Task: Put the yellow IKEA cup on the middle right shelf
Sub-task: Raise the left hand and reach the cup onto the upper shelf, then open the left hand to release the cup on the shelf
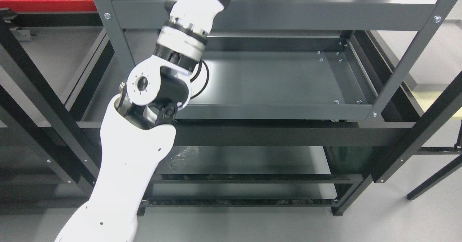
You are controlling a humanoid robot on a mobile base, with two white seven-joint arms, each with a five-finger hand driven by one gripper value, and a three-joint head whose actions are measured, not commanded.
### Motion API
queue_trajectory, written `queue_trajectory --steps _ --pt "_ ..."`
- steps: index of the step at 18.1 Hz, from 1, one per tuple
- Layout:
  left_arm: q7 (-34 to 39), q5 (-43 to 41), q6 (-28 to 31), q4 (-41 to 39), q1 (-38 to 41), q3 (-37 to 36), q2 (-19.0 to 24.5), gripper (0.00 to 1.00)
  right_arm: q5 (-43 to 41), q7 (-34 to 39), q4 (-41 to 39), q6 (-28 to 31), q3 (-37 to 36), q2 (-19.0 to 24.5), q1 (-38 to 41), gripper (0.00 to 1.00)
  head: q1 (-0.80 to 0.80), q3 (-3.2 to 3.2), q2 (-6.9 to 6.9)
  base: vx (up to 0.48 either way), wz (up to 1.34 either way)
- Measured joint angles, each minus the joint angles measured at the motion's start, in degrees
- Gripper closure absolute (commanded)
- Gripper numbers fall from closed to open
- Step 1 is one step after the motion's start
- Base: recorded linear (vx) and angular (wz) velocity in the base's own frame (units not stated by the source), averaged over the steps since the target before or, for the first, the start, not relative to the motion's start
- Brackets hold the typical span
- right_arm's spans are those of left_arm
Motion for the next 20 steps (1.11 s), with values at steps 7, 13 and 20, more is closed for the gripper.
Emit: queue_trajectory --steps 7,13,20 --pt "7.11 5.23 16.78 11.16 -12.54 1.85 0.00 1.00 0.00 0.00 0.00 0.00 0.00 0.00 -0.02 0.01 0.00 0.00 0.00 0.073 0.09" --pt "8.20 7.67 20.73 18.89 -16.41 1.86 0.00 0.96 0.00 0.00 0.00 0.00 0.00 0.00 -0.01 0.01 0.00 0.00 0.00 0.006 0.00" --pt "4.56 9.53 22.56 24.58 -17.23 -0.06 0.00 0.63 0.00 0.00 0.00 0.00 0.00 0.00 -0.01 0.01 0.00 0.00 0.00 0.000 0.00"
